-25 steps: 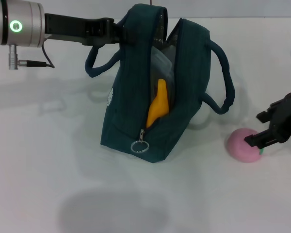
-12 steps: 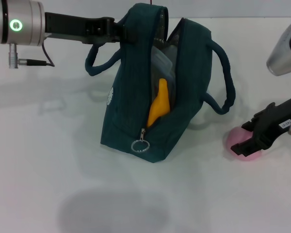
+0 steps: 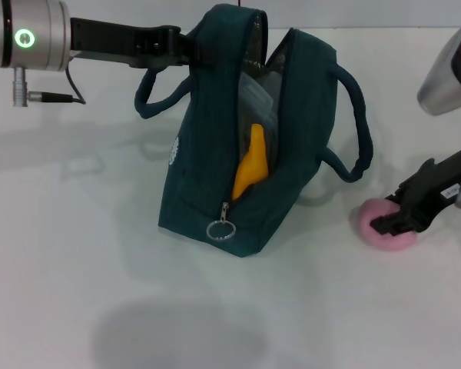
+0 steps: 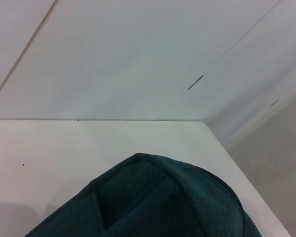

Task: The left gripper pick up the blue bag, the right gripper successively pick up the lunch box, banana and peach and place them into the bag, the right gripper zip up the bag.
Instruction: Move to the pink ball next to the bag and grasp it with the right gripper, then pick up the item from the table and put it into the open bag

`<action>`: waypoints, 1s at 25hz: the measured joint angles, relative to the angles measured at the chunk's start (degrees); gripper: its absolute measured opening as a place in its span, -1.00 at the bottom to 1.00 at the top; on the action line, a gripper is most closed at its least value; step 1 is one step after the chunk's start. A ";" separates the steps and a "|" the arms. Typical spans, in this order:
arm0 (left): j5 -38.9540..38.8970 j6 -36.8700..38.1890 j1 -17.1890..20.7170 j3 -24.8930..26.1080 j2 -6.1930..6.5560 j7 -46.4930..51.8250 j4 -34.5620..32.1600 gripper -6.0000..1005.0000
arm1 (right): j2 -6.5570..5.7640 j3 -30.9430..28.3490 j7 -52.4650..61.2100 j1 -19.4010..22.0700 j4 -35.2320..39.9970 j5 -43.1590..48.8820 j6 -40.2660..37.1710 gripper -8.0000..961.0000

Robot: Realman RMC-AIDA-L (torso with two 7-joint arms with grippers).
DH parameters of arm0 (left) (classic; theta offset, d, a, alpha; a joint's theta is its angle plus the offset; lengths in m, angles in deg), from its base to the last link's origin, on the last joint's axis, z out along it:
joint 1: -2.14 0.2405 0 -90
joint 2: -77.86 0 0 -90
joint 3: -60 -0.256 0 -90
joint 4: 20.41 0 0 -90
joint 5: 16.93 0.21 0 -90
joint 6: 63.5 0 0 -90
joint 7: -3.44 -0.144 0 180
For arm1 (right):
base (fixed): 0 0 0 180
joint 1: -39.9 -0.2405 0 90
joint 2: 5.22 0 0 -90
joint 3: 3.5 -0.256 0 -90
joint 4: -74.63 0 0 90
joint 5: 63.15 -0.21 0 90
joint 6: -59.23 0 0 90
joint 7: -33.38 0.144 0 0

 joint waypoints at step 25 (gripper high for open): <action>-1.66 0.76 -0.23 -0.36 -0.49 0.67 0.00 -0.89 | -2.18 -39.80 -35.30 -0.82 -22.02 -42.52 -16.95 -0.73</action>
